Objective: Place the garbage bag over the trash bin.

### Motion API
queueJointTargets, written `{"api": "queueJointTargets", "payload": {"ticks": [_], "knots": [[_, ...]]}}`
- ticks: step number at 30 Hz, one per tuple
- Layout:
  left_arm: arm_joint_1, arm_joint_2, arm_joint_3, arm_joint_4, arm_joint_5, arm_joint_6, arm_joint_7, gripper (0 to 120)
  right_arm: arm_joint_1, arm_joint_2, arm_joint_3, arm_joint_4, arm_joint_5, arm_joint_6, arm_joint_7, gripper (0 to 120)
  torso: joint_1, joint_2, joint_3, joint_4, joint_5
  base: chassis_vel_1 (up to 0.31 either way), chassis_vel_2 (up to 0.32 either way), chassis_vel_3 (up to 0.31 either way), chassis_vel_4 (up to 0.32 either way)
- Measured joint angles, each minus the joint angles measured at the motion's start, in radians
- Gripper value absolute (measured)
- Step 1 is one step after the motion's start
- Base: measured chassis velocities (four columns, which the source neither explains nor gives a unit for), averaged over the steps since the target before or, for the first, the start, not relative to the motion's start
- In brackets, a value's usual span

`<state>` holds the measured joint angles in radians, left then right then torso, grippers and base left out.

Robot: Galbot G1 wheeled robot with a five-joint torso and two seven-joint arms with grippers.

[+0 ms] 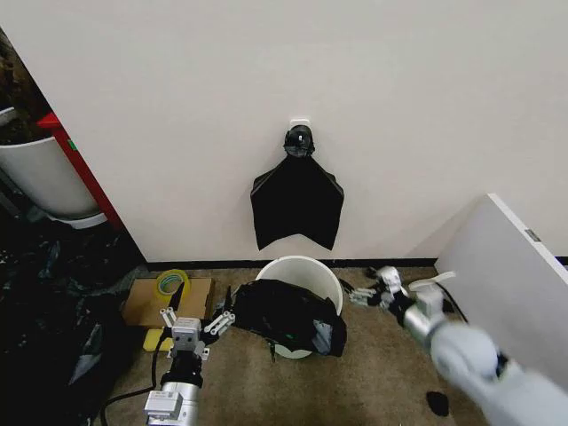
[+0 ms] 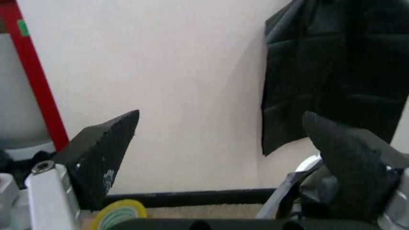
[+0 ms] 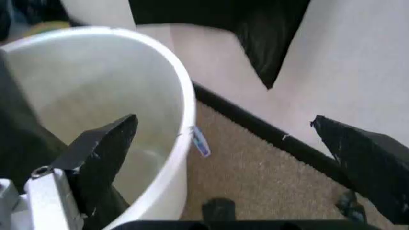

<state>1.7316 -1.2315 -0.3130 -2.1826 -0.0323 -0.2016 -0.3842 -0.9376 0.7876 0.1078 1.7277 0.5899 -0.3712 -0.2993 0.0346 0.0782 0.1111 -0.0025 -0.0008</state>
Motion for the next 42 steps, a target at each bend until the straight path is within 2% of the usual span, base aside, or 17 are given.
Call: {"api": "queueJointTargets", "payload": {"ticks": [2, 4, 6, 8, 14, 16, 17, 20, 25, 26, 28, 30, 33, 35, 37, 40, 42], "knots": [[-0.001, -0.005, -0.001, 0.002, 0.000, 0.002, -0.003, 100, 0.032, 0.011, -0.015, -0.025, -0.008, -0.011, -0.015, 100, 0.000, 0.000, 0.000, -0.0002, 0.0000, 0.000, 0.000, 0.000, 0.000], [-0.001, -0.025, -0.006, 0.003, -0.001, 0.013, -0.019, 100, 0.166, 0.080, -0.088, -0.127, -0.028, -0.068, -0.041, 100, 0.000, 0.000, 0.000, 0.0004, 0.0000, 0.000, 0.000, 0.000, 0.000], [-0.001, -0.025, -0.006, 0.003, -0.001, 0.013, -0.019, 100, 0.170, 0.083, -0.090, -0.130, -0.029, -0.070, -0.042, 100, 0.000, 0.000, 0.000, 0.0004, 0.0000, 0.000, 0.000, 0.000, 0.000], [-0.003, -0.040, -0.010, 0.001, -0.002, 0.026, -0.042, 100, 0.239, 0.152, -0.152, -0.195, -0.060, -0.114, -0.058, 100, 0.000, 0.000, 0.000, 0.0003, 0.0001, 0.000, 0.000, 0.000, 0.000], [-0.006, -0.045, -0.011, 0.002, 0.001, 0.036, -0.059, 100, 0.273, 0.196, -0.196, -0.239, -0.125, -0.134, -0.074, 96, 0.000, 0.000, 0.000, -0.0001, 0.0001, 0.000, 0.000, 0.000, 0.000], [-0.006, -0.052, -0.006, 0.005, 0.007, 0.037, -0.064, 100, 0.287, 0.211, -0.202, -0.275, -0.173, -0.122, -0.097, 90, 0.000, 0.000, 0.000, -0.0001, 0.0001, 0.000, 0.000, 0.000, 0.000], [-0.002, -0.064, 0.004, 0.010, 0.019, 0.036, -0.072, 100, 0.297, 0.226, -0.201, -0.306, -0.195, -0.114, -0.107, 82, 0.000, 0.000, 0.000, -0.0001, 0.0002, 0.000, 0.000, 0.000, 0.000], [0.001, -0.079, 0.016, 0.019, 0.031, 0.034, -0.081, 100, 0.299, 0.233, -0.199, -0.317, -0.206, -0.112, -0.112, 74, 0.000, 0.000, 0.000, 0.0002, 0.0002, 0.000, 0.000, 0.000, 0.000], [-0.016, -0.094, 0.023, 0.027, 0.025, 0.062, -0.128, 100, 0.293, 0.228, -0.204, -0.317, -0.235, -0.105, -0.130, 56, 0.000, 0.000, 0.000, -0.0003, 0.0003, 0.000, 0.000, 0.000, 0.000], [-0.016, -0.094, 0.023, 0.027, 0.025, 0.062, -0.128, 100, 0.293, 0.228, -0.204, -0.317, -0.235, -0.105, -0.130, 56, 0.000, 0.000, 0.000, -0.0003, 0.0003, 0.000, 0.000, 0.000, 0.000], [-0.019, -0.095, 0.022, 0.021, -0.008, 0.082, -0.149, 100, 0.287, 0.224, -0.203, -0.311, -0.235, -0.102, -0.130, 43, 0.000, 0.000, 0.000, 0.0001, 0.0003, 0.000, 0.000, 0.000, 0.000], [-0.019, -0.095, 0.022, 0.020, -0.010, 0.083, -0.151, 100, 0.285, 0.223, -0.203, -0.310, -0.235, -0.100, -0.130, 41, 0.000, 0.000, 0.000, 0.0001, 0.0003, 0.000, 0.000, 0.000, 0.000], [-0.019, -0.096, 0.022, 0.019, -0.013, 0.089, -0.177, 100, 0.271, 0.217, -0.206, -0.298, -0.227, -0.093, -0.122, 25, 0.000, 0.000, 0.000, 0.0001, 0.0003, 0.000, 0.000, 0.000, 0.000], [-0.020, -0.097, 0.023, 0.019, -0.012, 0.092, -0.187, 100, 0.266, 0.215, -0.207, -0.295, -0.224, -0.093, -0.121, 22, 0.000, 0.000, 0.000, 0.0001, 0.0002, 0.000, 0.000, 0.000, 0.000], [-0.020, -0.098, 0.023, 0.024, -0.011, 0.096, -0.206, 100, 0.256, 0.210, -0.210, -0.286, -0.210, -0.092, -0.108, 11, 0.000, 0.000, 0.000, 0.0000, 0.0002, 0.000, 0.000, 0.000, 0.000], [-0.019, -0.095, 0.022, 0.025, -0.011, 0.101, -0.221, 100, 0.240, 0.197, -0.214, -0.262, -0.168, -0.096, -0.068, 5, 0.000, 0.000, 0.000, 0.0000, 0.0001, 0.000, 0.000, 0.000, 0.000], [-0.016, -0.088, 0.023, 0.013, -0.018, 0.111, -0.229, 100, 0.215, 0.177, -0.219, -0.221, -0.109, -0.114, 0.024, 4, 0.000, 0.000, 0.000, 0.0003, 0.0002, 0.000, 0.000, 0.000, 0.000]]}}
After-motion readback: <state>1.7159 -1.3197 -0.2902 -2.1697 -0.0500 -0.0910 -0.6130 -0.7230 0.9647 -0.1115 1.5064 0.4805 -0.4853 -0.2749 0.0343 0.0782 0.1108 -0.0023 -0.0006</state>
